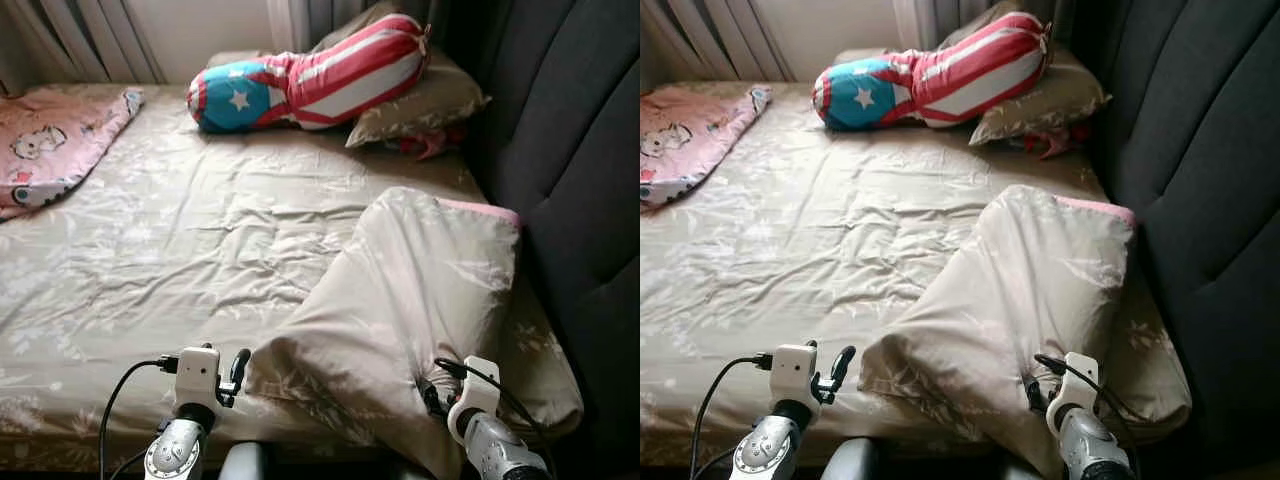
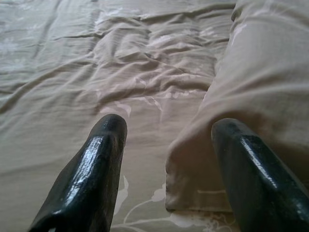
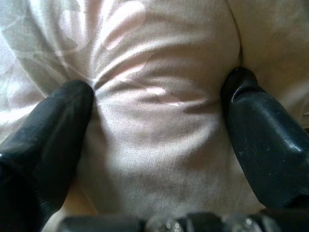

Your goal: Clean up the room

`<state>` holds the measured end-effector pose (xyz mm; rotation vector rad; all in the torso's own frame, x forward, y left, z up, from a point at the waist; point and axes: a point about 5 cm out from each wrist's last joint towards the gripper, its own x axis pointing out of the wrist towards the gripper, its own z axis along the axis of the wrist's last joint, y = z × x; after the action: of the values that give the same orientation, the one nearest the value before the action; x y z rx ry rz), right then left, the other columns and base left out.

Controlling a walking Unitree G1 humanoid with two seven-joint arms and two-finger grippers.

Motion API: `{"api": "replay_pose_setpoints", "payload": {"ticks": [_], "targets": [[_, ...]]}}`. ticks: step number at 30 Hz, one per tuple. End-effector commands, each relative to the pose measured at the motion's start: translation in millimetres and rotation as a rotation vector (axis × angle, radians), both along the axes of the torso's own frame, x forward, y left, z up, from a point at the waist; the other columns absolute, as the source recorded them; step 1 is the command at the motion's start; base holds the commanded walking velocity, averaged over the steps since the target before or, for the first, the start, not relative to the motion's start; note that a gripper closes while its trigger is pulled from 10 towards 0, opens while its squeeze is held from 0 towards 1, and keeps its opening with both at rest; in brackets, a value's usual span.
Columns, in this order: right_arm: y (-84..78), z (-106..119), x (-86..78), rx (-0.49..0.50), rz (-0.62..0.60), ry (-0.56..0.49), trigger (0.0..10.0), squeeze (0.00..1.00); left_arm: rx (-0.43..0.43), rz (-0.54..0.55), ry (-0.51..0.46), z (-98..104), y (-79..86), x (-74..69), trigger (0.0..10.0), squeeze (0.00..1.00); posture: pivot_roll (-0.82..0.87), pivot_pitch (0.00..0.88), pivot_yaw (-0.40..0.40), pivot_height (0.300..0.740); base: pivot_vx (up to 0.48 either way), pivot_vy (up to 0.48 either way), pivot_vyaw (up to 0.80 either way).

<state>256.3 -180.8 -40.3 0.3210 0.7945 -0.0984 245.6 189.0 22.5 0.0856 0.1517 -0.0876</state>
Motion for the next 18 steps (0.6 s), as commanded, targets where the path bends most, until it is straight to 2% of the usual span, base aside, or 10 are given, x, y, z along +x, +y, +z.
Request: {"api": "replay_pose_setpoints", "payload": {"ticks": [1, 5, 6, 8, 9, 11, 18], "targets": [[20.7, -25, -31.6, 0.063, 0.024, 0.168, 10.0, 0.0, 0.006, -0.004, 0.008, 1, 1.6, -1.4, 10.0, 0.0, 0.08, 0.194, 0.016, 0.645, 0.0, 0.0, 0.0], [22.7, -17, -19.3, 0.056, 0.016, 0.095, 10.0, 0.0, 0.009, -0.003, 0.007, 3, 2.4, -1.0, 10.0, 0.0, 0.08, 0.185, 0.016, 0.645, 0.0, 0.0, 0.0], [21.3, -13, -13.1, 0.051, 0.001, 0.05, 10.0, 0.0, 0.009, -0.003, 0.008, 3, 2.6, -0.9, 10.0, 0.0, 0.08, 0.185, 0.016, 0.645, 0.0, 0.0, 0.0], [13.9, -2, -0.1, 0.016, -0.04, -0.045, 10.0, 0.0, 0.01, -0.001, 0.013, 2, 2.1, 0.8, 10.0, 0.0, 0.07, 0.165, 0.013, 0.645, 0.0, 0.0, 0.0], [13.9, -2, -0.1, 0.016, -0.04, -0.045, 10.0, 0.0, 0.01, -0.001, 0.013, 2, 2.1, 0.8, 10.0, 0.0, 0.07, 0.165, 0.013, 0.645, 0.0, 0.0, 0.0], [6.6, 7, 8.8, -0.007, -0.082, -0.12, 10.0, 0.0, 0.009, -0.001, 0.017, 2, 0.5, 4.0, 10.0, 0.0, 0.05, 0.148, 0.007, 0.645, 0.0, 0.0, 0.0], [1.1, 21, 15.2, 0.008, -0.097, -0.272, 10.0, 0.0, -0.003, -0.001, 0.023, 3, -5.3, 13.0, 10.0, 0.0, 0.01, 0.109, -0.009, 0.645, 0.0, 0.0, 0.0]]}}
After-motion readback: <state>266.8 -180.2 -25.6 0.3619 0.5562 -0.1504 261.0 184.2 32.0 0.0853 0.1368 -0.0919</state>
